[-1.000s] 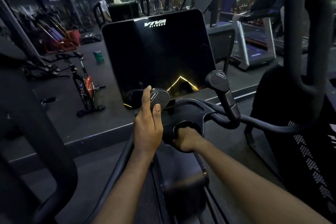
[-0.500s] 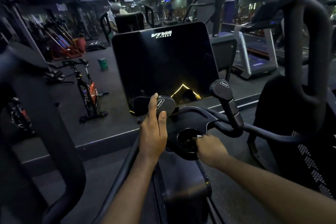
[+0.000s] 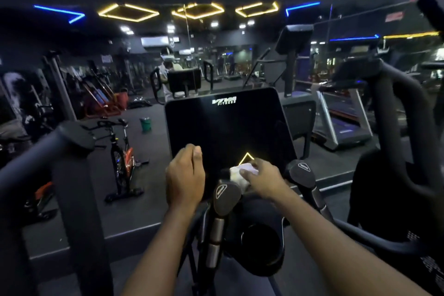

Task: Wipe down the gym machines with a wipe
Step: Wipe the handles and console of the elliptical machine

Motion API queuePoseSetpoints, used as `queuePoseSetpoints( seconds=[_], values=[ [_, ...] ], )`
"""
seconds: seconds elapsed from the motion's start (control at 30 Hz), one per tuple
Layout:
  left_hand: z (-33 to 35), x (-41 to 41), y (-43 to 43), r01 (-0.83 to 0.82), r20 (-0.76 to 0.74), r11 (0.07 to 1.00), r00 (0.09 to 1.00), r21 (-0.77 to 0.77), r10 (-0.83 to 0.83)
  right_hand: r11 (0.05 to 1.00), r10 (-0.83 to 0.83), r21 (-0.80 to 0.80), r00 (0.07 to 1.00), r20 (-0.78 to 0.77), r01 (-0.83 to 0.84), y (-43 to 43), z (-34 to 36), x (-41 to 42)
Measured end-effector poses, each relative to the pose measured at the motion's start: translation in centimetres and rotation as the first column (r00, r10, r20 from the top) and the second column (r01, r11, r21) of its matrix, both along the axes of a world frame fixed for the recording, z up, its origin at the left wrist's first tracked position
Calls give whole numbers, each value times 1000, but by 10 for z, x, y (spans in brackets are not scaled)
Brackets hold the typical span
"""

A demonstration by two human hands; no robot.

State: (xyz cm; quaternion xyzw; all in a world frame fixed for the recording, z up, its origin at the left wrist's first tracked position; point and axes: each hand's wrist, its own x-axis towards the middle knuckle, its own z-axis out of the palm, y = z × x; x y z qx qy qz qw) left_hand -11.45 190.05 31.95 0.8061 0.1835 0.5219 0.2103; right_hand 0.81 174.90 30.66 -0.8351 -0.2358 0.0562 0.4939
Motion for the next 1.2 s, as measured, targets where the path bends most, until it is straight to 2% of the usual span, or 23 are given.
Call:
queuePoseSetpoints(
  seconds=[0.07, 0.13, 0.3, 0.37, 0.43, 0.5, 0.57, 0.6, 0.63, 0.67, 0.73, 0.8, 0.83, 0.87, 0.9, 0.97, 1.0, 1.03, 1.1, 1.13, 1.17, 1.2],
  values=[
    [18, 12, 19, -91, -93, 993, 991, 76, 98, 1000, 12, -2, 995, 103, -12, 16, 23, 6],
    [32, 22, 37, -118, -211, 985, 967, 126, 143, 997, -21, 77, 991, 133, 11, 30, 45, 14],
    [60, 50, 77, -35, -335, 997, 941, 67, 55, 962, -73, 273, 980, 186, 19, 66, 93, 42],
    [69, 63, 91, -41, -378, 998, 924, 55, 59, 929, -110, 370, 938, 328, -20, 81, 106, 49],
    [80, 77, 104, -49, -428, 994, 900, 99, 86, 913, -161, 403, 855, 494, -61, 98, 111, 60],
    [90, 94, 119, -31, -476, 981, 871, 193, 121, 961, -73, 253, 776, 626, -114, 115, 104, 72],
    [98, 110, 131, 2, -552, 971, 823, 239, 134, 982, 187, -142, 716, 672, -123, 127, 80, 78],
    [99, 116, 136, 4, -585, 970, 798, 245, 144, 939, 295, -336, 673, 678, -74, 131, 65, 80],
    [100, 122, 140, -6, -601, 966, 782, 258, 165, 891, 358, -453, 634, 686, -13, 134, 50, 84],
    [100, 125, 142, -21, -603, 960, 774, 279, 192, 870, 370, -491, 617, 695, 32, 135, 40, 90],
    [99, 126, 143, -45, -587, 949, 777, 311, 229, 897, 256, -427, 649, 717, 118, 135, 40, 108],
    [98, 124, 141, -56, -557, 940, 793, 338, 248, 922, -28, -296, 806, 591, 249, 136, 58, 130],
    [98, 125, 140, -61, -536, 936, 806, 346, 251, 920, -139, -251, 850, 507, 300, 139, 67, 136],
    [99, 125, 139, -66, -517, 935, 818, 350, 252, 925, -156, -231, 856, 493, 302, 143, 71, 132],
    [99, 126, 140, -73, -497, 934, 830, 351, 252, 943, -91, -220, 828, 554, 251, 148, 67, 123],
    [97, 127, 140, -82, -464, 930, 848, 359, 255, 961, 157, -274, 719, 677, 48, 148, 48, 98],
    [95, 127, 141, -82, -459, 930, 852, 359, 253, 947, 227, -320, 672, 705, 15, 142, 39, 98],
    [94, 128, 142, -76, -458, 930, 854, 360, 247, 946, 223, -322, 660, 718, 30, 133, 40, 110],
    [92, 127, 143, -65, -462, 927, 853, 369, 243, 955, -2, -222, 751, 660, 197, 124, 56, 142],
    [92, 127, 143, -67, -459, 925, 853, 374, 247, 943, -144, -173, 815, 562, 286, 120, 68, 157],
    [91, 128, 144, -69, -455, 923, 855, 378, 251, 937, -222, -142, 859, 461, 318, 121, 80, 166],
    [90, 129, 143, -73, -450, 924, 857, 376, 251, 945, -230, -121, 877, 421, 306, 127, 87, 165]
  ],
)
